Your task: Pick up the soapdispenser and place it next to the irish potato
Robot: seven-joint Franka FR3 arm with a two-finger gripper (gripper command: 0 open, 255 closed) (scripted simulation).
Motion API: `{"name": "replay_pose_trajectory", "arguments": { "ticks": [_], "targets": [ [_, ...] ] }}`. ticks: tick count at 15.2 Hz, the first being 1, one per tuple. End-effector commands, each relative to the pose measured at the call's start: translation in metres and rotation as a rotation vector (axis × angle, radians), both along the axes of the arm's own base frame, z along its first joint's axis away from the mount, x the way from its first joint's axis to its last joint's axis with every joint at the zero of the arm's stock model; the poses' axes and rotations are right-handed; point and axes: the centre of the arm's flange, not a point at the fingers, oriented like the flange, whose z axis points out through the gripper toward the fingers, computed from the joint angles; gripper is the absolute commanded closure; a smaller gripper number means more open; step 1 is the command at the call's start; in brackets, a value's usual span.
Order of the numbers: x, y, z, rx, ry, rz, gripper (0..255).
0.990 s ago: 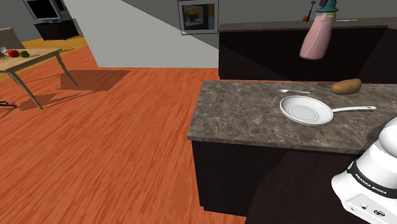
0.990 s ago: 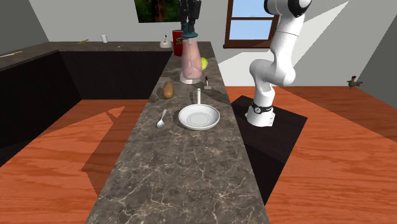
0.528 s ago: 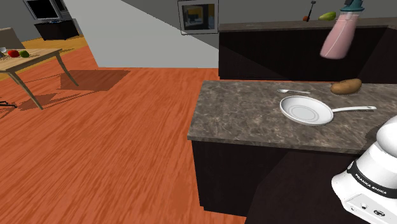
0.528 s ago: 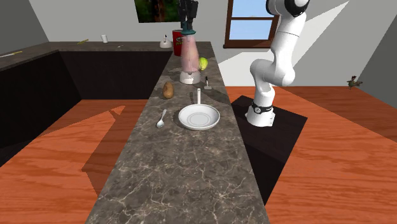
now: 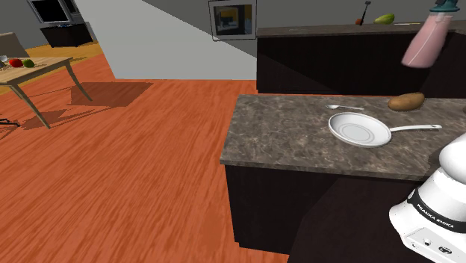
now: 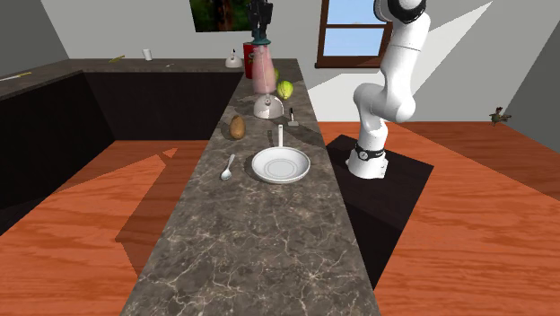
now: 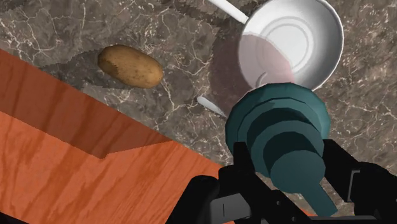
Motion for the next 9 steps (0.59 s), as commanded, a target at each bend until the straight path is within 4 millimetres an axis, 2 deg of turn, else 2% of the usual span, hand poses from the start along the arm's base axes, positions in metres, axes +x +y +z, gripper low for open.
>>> {"name": "replay_pose_trajectory", "arguments": {
  "ticks": [1,5,9],
  "targets": [
    [-0.017,-0.021,0.003,-0.001,0.000,0.002,255],
    [-0.048,-0.059,0.003,-0.001,0.000,0.002,255],
    [-0.048,-0.059,-0.018,-0.001,0.000,0.002,255]
  ]
}}
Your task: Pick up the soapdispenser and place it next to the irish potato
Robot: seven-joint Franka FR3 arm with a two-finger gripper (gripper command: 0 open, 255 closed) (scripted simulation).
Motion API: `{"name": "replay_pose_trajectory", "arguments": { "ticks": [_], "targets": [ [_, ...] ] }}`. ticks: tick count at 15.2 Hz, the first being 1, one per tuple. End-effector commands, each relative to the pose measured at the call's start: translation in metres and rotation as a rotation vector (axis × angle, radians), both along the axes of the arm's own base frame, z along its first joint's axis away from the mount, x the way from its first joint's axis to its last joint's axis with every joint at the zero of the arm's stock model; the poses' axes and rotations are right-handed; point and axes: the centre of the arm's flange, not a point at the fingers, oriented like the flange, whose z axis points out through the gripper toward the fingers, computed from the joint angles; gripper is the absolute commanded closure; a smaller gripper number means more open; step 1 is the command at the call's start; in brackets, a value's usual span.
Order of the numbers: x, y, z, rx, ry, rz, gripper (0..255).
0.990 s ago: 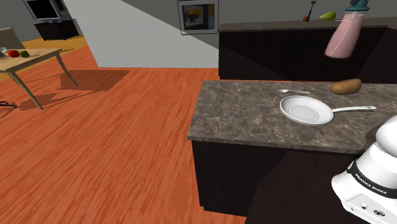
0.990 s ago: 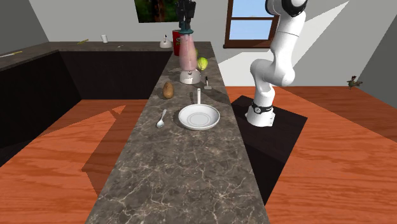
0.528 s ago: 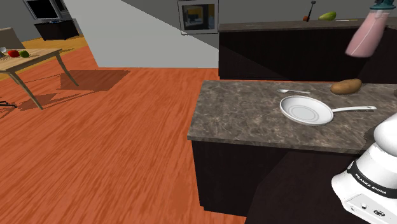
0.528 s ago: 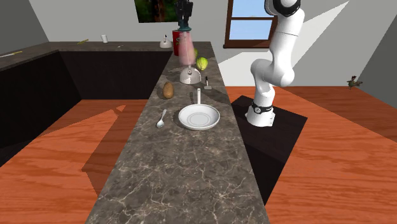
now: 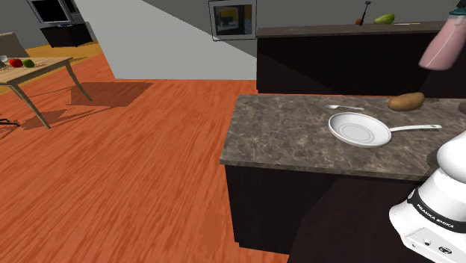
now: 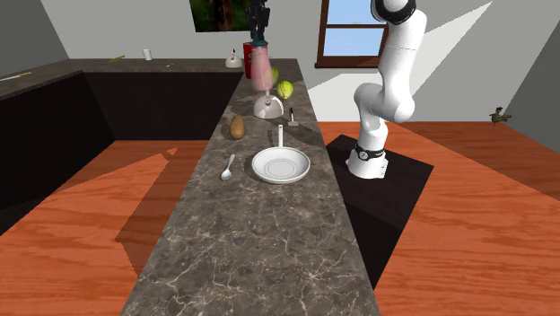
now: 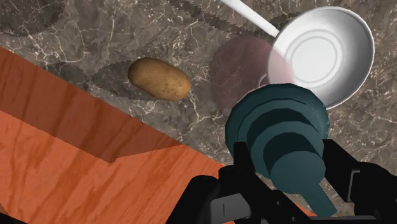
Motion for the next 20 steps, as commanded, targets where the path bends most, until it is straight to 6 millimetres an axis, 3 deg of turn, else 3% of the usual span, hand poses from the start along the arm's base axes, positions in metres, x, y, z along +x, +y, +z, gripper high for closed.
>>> {"name": "replay_pose_trajectory", "arguments": {
  "ticks": [1,20],
  "targets": [
    [-0.001,-0.001,-0.010,-0.001,0.000,0.000,255],
    [-0.001,-0.001,-0.110,-0.001,0.000,0.000,255]
  ]
}}
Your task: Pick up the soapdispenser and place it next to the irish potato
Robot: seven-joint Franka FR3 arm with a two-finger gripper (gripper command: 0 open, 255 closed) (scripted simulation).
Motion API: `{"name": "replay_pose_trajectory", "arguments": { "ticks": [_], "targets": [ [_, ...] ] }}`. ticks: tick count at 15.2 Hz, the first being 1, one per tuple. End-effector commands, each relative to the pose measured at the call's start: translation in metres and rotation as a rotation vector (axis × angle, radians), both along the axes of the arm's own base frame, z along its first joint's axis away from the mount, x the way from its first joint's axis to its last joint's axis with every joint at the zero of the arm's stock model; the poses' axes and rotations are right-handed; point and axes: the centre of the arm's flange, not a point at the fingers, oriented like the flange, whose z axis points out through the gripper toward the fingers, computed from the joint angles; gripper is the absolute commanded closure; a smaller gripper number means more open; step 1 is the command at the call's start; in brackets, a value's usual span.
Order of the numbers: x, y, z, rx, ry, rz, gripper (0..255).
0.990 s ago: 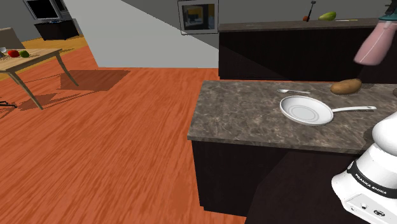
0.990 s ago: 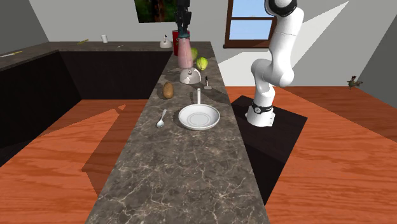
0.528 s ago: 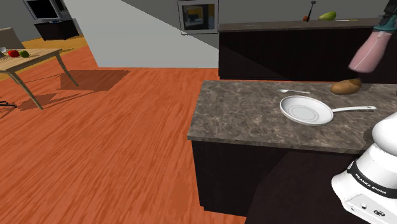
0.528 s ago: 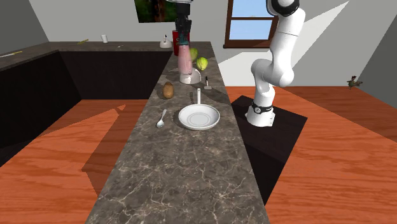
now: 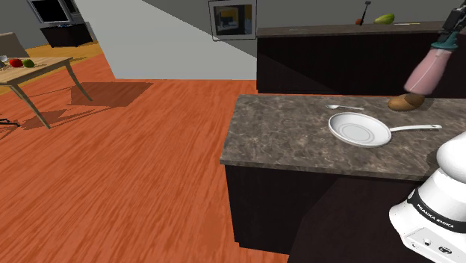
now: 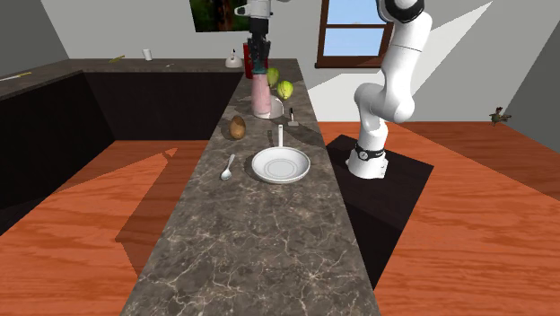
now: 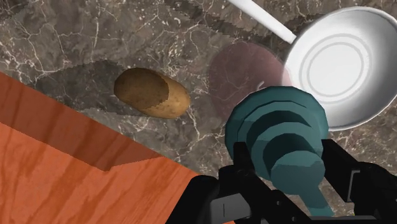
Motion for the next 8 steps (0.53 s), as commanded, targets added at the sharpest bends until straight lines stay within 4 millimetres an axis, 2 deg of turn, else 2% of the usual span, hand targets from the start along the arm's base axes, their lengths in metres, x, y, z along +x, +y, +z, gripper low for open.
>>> {"name": "replay_pose_trajectory", "arguments": {
  "ticks": [1,8],
  "targets": [
    [0.001,0.000,-0.011,-0.001,-0.001,0.000,255],
    [0.001,0.000,-0.048,-0.001,-0.001,0.000,255]
  ]
}}
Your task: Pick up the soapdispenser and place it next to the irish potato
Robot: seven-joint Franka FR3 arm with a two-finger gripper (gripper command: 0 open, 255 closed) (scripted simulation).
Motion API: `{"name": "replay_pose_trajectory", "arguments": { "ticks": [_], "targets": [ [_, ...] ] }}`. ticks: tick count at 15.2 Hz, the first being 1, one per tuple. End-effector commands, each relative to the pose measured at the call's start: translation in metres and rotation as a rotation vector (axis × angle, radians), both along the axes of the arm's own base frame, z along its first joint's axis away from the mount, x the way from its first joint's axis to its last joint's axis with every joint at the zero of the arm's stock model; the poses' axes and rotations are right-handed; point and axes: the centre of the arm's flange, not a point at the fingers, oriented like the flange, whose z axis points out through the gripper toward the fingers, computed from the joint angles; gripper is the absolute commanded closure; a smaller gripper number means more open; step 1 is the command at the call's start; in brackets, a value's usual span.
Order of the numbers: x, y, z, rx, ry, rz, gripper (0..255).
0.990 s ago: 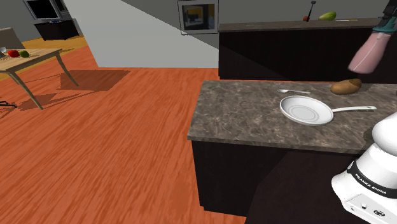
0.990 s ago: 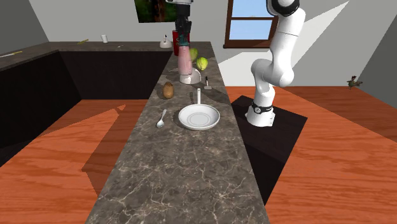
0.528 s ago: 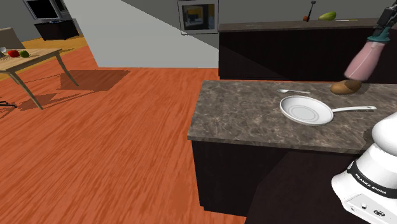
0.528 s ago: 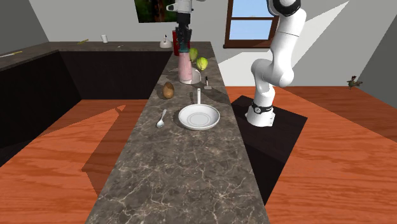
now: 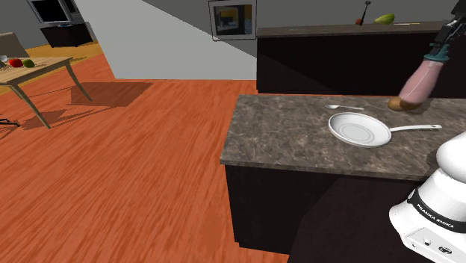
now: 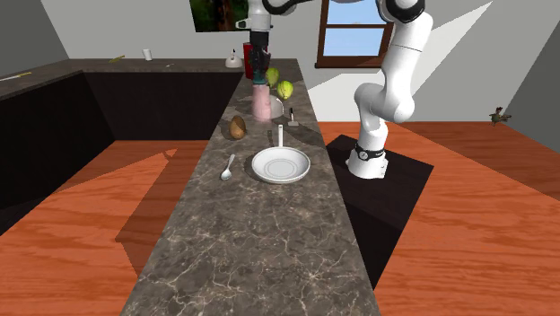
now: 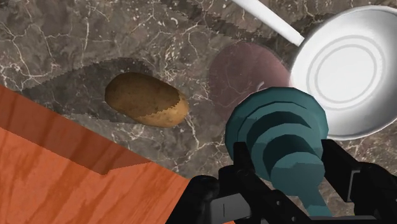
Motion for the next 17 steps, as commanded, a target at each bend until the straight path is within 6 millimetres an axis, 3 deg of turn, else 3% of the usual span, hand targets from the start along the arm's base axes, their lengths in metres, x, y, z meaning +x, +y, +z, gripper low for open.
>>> {"name": "replay_pose_trajectory", "arguments": {
  "ticks": [1,17],
  "targets": [
    [-0.001,-0.001,-0.011,-0.001,-0.001,0.000,255],
    [-0.001,-0.001,-0.095,-0.001,-0.001,0.000,255]
  ]
}}
